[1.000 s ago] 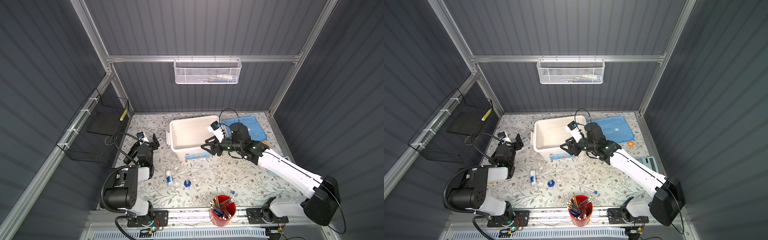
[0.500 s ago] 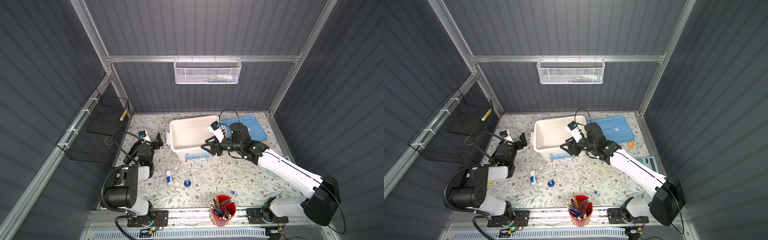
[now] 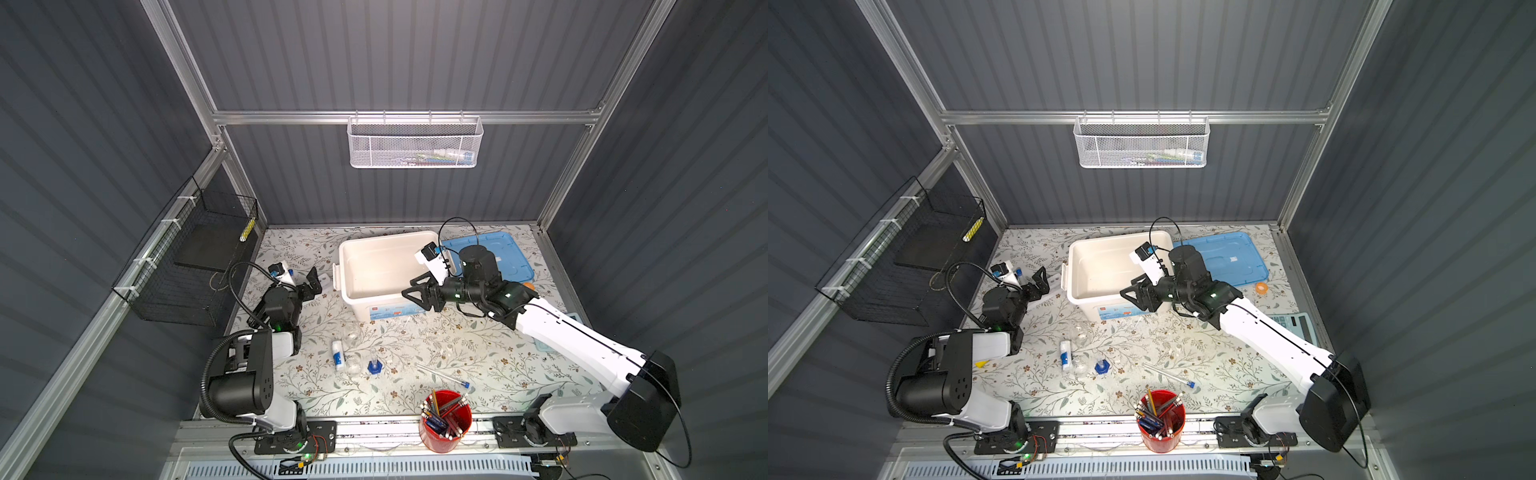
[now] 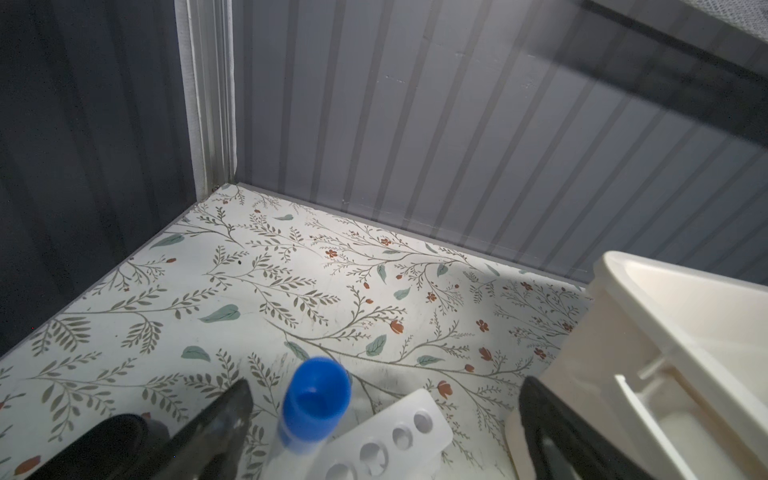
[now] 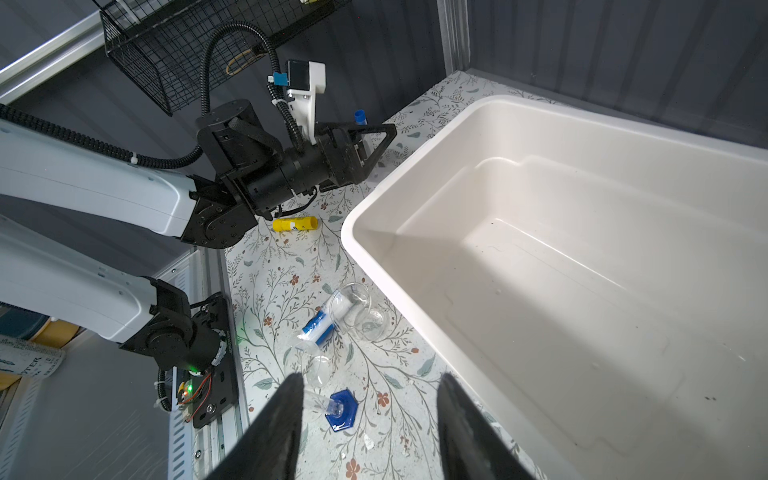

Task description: Organize the chemistry lab equipment

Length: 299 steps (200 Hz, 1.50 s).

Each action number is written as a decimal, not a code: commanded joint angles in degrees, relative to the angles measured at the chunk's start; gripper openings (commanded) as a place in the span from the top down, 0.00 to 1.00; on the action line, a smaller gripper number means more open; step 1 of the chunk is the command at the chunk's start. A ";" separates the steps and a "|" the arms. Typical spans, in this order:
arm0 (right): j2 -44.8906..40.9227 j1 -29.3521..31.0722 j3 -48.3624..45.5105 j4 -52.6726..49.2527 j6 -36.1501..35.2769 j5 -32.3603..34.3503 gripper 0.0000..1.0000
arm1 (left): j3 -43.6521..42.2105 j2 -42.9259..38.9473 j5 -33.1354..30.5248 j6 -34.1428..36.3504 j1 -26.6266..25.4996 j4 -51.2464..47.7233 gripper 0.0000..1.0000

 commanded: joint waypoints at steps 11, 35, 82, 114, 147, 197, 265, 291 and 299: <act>0.37 -0.23 0.50 0.74 0.13 -0.19 0.47 | 0.60 -4.66 -4.60 1.24 0.68 -4.37 0.00; 0.45 -0.21 0.59 0.77 0.11 -0.45 0.47 | 0.15 -6.67 -7.30 2.14 0.67 -5.55 0.00; -0.65 -0.22 0.24 0.28 0.10 0.15 0.47 | 1.93 -12.16 -10.70 4.30 0.67 -10.60 0.00; -1.96 -0.22 0.59 -2.23 0.09 1.77 0.47 | 5.80 -18.58 -16.67 5.17 0.67 -21.00 0.00; -4.40 -0.23 0.59 -6.66 0.25 5.62 0.45 | 12.71 -25.78 -16.66 6.41 0.67 -32.61 0.00; -10.14 -1.29 -1.38 -15.32 3.41 13.97 0.44 | 22.29 -30.87 -5.73 9.98 0.51 -42.45 0.00; -14.88 -4.00 -4.68 -27.29 9.65 17.49 0.42 | 33.37 -24.26 2.67 20.94 -12.10 -56.88 0.07; -13.05 -4.15 -5.21 -33.96 11.49 19.07 0.42 | 39.03 -19.98 3.00 23.93 -16.19 -62.70 0.08; -12.73 -4.18 -5.34 -35.91 12.24 19.52 0.43 | 40.29 -19.29 4.25 24.75 -16.67 -63.67 0.08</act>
